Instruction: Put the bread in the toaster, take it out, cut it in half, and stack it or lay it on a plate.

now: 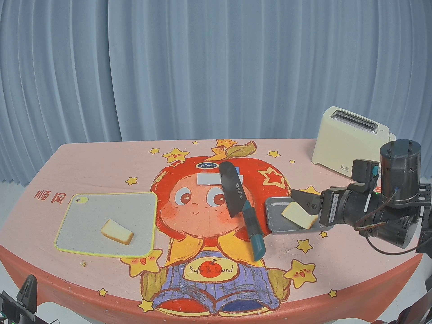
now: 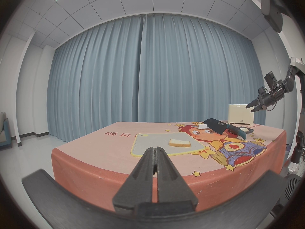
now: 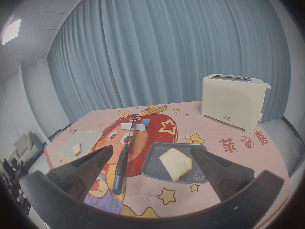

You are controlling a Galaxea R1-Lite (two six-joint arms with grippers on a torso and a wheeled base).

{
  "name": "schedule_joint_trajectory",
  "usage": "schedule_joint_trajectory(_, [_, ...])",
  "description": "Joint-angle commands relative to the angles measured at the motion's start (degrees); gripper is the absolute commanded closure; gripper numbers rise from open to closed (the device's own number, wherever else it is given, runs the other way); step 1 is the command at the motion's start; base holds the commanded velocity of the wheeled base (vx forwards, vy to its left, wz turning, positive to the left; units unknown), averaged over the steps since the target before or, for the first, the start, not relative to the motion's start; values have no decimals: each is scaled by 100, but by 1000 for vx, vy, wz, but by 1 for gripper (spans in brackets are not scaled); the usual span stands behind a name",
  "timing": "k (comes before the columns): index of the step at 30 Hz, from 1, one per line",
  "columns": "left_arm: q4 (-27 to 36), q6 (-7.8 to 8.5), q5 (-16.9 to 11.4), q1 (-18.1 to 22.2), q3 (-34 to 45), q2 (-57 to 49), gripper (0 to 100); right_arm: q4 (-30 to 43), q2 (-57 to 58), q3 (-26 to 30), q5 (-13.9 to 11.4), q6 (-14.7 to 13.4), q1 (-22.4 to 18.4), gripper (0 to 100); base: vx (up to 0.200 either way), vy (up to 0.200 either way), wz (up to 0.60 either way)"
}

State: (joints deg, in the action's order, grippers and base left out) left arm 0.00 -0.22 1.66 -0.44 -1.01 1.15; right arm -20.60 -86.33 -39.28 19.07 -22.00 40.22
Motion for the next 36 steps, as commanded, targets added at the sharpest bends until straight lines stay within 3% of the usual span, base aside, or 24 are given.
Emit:
schedule_joint_trajectory(1, [0,-4,1,0,101,0,100,-5,152,78,1,30,144,0,0,0,0])
schedule_joint_trajectory(7, [0,-4,1,0,101,0,100,-5,231,131,1,73,373,0,0,0,0])
schedule_joint_trajectory(36, [0,13,1,0,101,8,100,-5,257,333,1,240,637,0,0,200,0])
